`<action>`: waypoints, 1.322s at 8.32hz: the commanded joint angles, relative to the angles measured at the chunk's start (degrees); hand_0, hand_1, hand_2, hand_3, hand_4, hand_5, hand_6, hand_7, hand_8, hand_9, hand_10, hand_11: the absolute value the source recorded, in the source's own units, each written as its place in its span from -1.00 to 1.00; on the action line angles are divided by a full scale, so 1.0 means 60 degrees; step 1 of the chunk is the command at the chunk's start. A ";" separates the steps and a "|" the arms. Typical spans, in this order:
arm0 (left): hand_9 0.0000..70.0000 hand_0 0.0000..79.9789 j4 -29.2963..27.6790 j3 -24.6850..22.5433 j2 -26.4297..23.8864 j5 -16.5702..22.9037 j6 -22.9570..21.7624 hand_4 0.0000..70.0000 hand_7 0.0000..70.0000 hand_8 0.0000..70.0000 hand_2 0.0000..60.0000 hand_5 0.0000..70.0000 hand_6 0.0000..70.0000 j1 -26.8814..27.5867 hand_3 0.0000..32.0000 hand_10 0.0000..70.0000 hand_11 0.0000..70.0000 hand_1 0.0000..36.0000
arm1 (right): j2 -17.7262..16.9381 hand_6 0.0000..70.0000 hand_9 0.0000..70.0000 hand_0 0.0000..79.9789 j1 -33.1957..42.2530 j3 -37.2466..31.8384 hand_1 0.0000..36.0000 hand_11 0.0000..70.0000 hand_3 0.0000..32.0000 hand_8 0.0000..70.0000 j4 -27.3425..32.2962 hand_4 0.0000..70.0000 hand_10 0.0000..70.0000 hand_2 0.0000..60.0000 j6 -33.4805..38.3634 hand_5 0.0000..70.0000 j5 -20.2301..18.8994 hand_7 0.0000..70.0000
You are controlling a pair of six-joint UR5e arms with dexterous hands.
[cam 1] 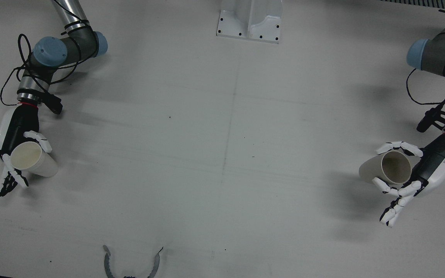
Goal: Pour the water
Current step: 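Close the right hand around the cup and lift it, then carry the left hand's cup toward the table center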
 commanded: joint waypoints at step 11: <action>-0.99 -0.06 0.1753 -0.0410 -0.2542 0.0306 0.0306 -0.23 -0.74 -1.00 1.00 0.44 -0.91 0.0399 -1.00 -0.93 -0.83 1.00 | -0.0121 -0.15 -0.04 0.27 0.1089 0.1477 0.15 -0.37 -1.00 -0.37 -0.0178 0.09 -0.59 0.37 0.0210 0.37 -0.0221 0.38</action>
